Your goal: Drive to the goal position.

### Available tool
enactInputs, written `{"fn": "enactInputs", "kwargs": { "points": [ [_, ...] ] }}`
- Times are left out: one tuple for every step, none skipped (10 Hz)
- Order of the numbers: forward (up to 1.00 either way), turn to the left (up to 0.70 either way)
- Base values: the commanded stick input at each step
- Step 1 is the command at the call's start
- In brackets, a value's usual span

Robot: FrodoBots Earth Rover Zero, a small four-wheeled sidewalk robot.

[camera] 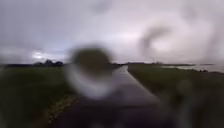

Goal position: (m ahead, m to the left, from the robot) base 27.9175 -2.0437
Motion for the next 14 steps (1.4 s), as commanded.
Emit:
{"fn": "enactInputs", "kwargs": {
  "points": [
    [0.70,0.00],
    [0.70,0.00],
    [0.70,0.00],
    [0.70,0.00],
    [0.70,0.00],
    [0.70,0.00],
    [0.70,0.00],
    [0.70,0.00],
    [0.70,0.00],
    [0.70,0.00],
    [0.70,0.00],
    [0.70,0.00],
    [0.70,0.00],
    [0.70,0.00]
  ]
}}
